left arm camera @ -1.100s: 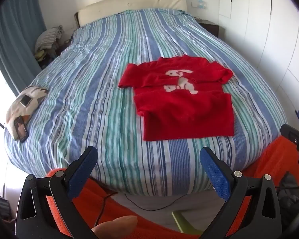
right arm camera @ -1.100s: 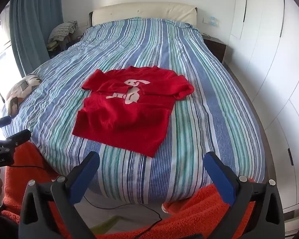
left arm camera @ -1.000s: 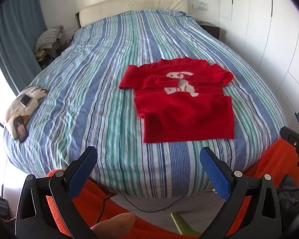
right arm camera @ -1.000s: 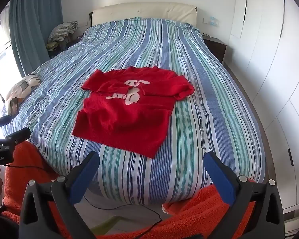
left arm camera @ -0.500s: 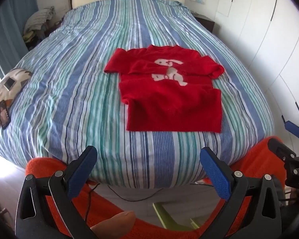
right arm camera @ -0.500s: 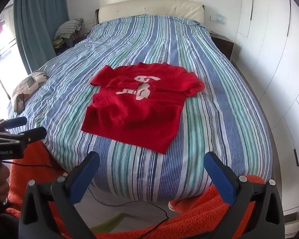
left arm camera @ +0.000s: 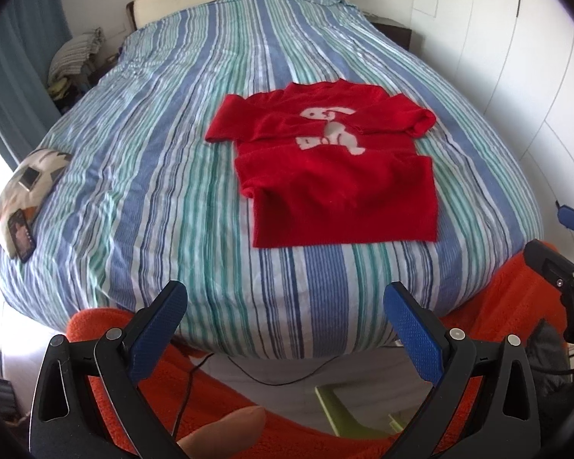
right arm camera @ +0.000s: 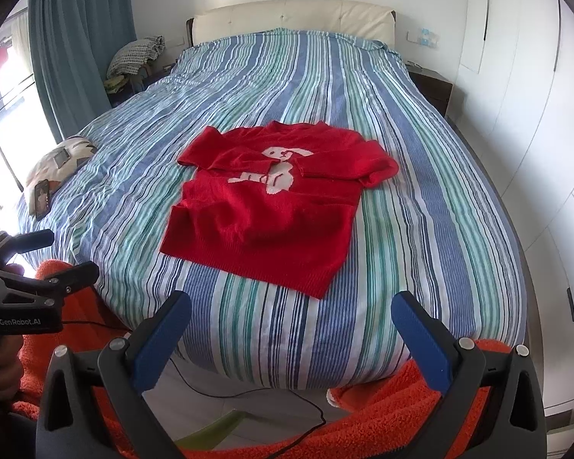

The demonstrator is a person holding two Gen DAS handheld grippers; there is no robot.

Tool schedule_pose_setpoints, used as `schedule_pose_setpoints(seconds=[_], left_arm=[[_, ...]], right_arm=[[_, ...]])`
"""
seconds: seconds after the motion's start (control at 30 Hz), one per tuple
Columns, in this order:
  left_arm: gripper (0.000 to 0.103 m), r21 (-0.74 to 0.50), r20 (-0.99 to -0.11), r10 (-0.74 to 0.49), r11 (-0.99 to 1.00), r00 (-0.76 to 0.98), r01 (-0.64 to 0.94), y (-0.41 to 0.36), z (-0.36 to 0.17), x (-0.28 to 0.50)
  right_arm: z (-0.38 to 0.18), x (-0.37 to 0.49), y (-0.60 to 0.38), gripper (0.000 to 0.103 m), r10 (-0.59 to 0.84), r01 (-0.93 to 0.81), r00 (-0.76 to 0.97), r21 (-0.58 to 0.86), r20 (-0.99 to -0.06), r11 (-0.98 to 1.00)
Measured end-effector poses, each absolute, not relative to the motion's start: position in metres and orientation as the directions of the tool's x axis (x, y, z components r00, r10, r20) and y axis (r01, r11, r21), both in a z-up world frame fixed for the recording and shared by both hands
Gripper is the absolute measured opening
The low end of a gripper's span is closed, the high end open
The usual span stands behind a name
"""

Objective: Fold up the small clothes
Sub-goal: 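Move both grippers toward the hem of the folded red sweater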

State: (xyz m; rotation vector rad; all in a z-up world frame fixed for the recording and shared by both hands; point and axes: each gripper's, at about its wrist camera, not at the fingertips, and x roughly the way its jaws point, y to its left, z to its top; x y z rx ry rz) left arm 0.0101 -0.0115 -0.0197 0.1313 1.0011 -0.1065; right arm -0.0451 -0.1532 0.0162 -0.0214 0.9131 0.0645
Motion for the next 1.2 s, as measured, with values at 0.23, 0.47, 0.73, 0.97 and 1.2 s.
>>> schedule_pose_setpoints(seconds=[0.23,0.47,0.73,0.97,1.2], left_arm=[[0.102,0.083,-0.859,0.018,0.991,0.512,0.105,0.001,-0.026,0.013],[0.102,0.064,-0.866,-0.001,0.992,0.5,0.113,0.001,-0.028,0.016],[0.102,0.042,-0.867,-0.026,0.991,0.497,0.124,0.0,-0.029,0.016],[0.102,0.001,-0.877,-0.077,0.987,0.475,0.163,-0.002,-0.032,0.015],[0.102,0.005,-0.868,-0.081,0.985,0.49,0.172,-0.006,-0.029,0.01]], right_arm=[[0.016,-0.044,-0.152,0.103,0.053,-0.074,0.607,0.01,-0.793,0.997],[0.015,-0.042,-0.151,0.103,0.052,-0.068,0.605,0.013,-0.794,0.998],[0.011,-0.038,-0.151,0.103,0.048,-0.063,0.596,0.013,-0.801,0.998],[0.003,-0.038,-0.155,0.103,0.048,-0.051,0.592,0.022,-0.805,0.998],[0.002,-0.039,-0.159,0.103,0.046,-0.037,0.592,0.03,-0.805,0.999]])
